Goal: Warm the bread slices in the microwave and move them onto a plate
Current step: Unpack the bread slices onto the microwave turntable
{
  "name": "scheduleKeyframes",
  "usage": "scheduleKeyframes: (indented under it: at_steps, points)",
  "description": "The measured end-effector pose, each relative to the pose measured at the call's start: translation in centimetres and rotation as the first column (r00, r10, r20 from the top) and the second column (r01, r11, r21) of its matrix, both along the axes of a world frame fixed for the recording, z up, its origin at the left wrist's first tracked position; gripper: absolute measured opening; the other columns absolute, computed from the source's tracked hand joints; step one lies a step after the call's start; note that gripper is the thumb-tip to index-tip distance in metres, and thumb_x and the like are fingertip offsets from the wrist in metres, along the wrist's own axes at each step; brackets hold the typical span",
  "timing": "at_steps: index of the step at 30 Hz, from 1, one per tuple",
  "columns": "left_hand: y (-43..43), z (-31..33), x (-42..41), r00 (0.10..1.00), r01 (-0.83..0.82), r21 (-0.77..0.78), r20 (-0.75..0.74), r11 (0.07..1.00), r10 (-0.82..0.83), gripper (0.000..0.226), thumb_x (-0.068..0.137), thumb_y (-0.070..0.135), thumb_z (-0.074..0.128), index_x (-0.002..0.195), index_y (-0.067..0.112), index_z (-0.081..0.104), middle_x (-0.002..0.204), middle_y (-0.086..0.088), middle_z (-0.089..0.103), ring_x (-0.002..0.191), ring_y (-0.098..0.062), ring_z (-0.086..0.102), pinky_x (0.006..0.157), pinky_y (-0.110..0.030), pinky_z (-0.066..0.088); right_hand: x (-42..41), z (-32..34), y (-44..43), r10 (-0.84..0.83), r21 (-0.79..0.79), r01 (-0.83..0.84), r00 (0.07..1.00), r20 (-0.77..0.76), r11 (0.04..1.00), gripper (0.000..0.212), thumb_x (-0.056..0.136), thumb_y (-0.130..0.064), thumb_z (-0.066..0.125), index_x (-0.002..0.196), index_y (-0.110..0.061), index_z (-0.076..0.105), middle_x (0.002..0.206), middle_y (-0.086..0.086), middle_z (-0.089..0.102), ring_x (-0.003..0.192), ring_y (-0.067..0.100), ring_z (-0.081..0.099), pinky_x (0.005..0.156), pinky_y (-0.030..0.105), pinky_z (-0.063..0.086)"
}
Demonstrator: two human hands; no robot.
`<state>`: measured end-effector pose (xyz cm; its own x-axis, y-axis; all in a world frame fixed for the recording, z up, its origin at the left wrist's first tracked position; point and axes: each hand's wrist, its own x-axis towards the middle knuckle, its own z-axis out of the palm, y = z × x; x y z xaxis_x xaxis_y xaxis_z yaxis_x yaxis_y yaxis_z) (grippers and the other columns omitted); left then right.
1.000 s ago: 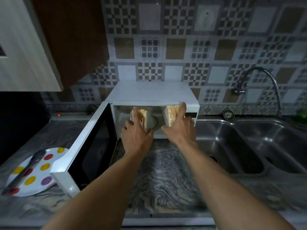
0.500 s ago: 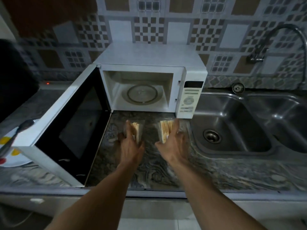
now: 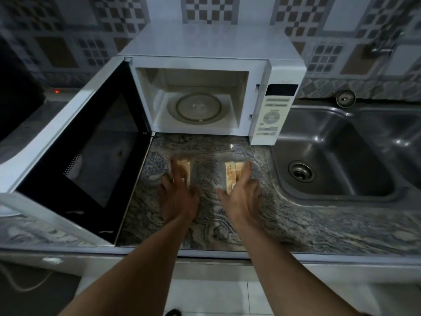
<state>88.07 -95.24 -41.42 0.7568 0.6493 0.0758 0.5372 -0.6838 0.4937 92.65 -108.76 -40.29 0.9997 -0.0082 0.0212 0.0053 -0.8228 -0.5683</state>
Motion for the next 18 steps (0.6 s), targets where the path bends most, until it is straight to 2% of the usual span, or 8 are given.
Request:
scheduleKeyframes:
  at_steps: [4,8,11,14,16,18]
  points:
    - [0.2,-0.1,0.0,1.0,0.012,0.015,0.015,1.0,-0.012,0.101,0.085,0.044,0.066,0.154,0.029,-0.005,0.142,-0.021,0.036,0.123,-0.041,0.043,0.099,-0.048,0.042,0.0,0.0,0.0,-0.015,-0.001,0.015,1.0,-0.01,1.0,0.111,0.079,-0.046,0.08,0.153,-0.024,0.001,0.122,0.023,0.051,0.11,0.038,0.052,0.089,0.048,0.046]
    - [0.5,-0.3,-0.2,1.0,0.011,0.008,0.015,1.0,-0.011,0.103,0.085,0.048,0.065,0.153,0.033,-0.011,0.143,-0.019,0.036,0.123,-0.04,0.045,0.097,-0.048,0.043,0.0,0.1,0.1,-0.021,0.01,0.021,0.999,-0.035,1.0,0.113,0.078,-0.045,0.081,0.152,-0.027,-0.003,0.123,0.024,0.049,0.111,0.04,0.052,0.093,0.05,0.047]
    - [0.6,-0.1,-0.3,1.0,0.011,0.002,-0.018,1.0,-0.011,0.104,0.084,0.052,0.064,0.154,0.034,-0.011,0.147,-0.019,0.031,0.128,-0.04,0.04,0.1,-0.049,0.04,0.2,0.3,-0.1,-0.012,0.01,0.013,0.999,-0.052,1.0,0.115,0.077,-0.047,0.082,0.151,-0.029,-0.004,0.124,0.025,0.05,0.111,0.04,0.053,0.093,0.05,0.048]
    - [0.3,0.3,-0.9,0.999,-0.008,0.133,-0.03,0.991,0.012,0.102,0.081,0.059,0.065,0.154,0.031,0.0,0.156,-0.019,0.021,0.136,-0.041,0.027,0.105,-0.052,0.035,0.0,0.5,-0.6,0.045,0.015,-0.044,0.997,-0.064,0.999,0.119,0.074,-0.055,0.08,0.152,-0.028,-0.005,0.128,0.028,0.049,0.115,0.041,0.053,0.093,0.05,0.049]
    - [-0.5,0.7,-1.5,0.999,0.034,0.267,0.023,0.963,-0.042,0.092,0.081,0.057,0.064,0.152,0.028,0.014,0.154,-0.017,0.026,0.134,-0.039,0.03,0.104,-0.051,0.036,-0.1,0.8,-1.2,0.093,0.012,-0.092,0.994,-0.058,0.996,0.119,0.076,-0.061,0.076,0.153,-0.028,-0.009,0.134,0.027,0.046,0.12,0.041,0.05,0.094,0.05,0.05]
    - [-1.9,1.2,-2.0,0.993,0.1,0.274,0.028,0.957,-0.112,0.078,0.087,0.051,0.06,0.15,0.027,0.022,0.15,-0.015,0.031,0.129,-0.036,0.036,0.102,-0.048,0.04,-0.4,1.3,-2.1,0.151,-0.09,-0.149,0.988,0.014,0.985,0.11,0.081,-0.061,0.069,0.154,-0.024,-0.005,0.137,0.023,0.043,0.124,0.039,0.046,0.095,0.048,0.049]
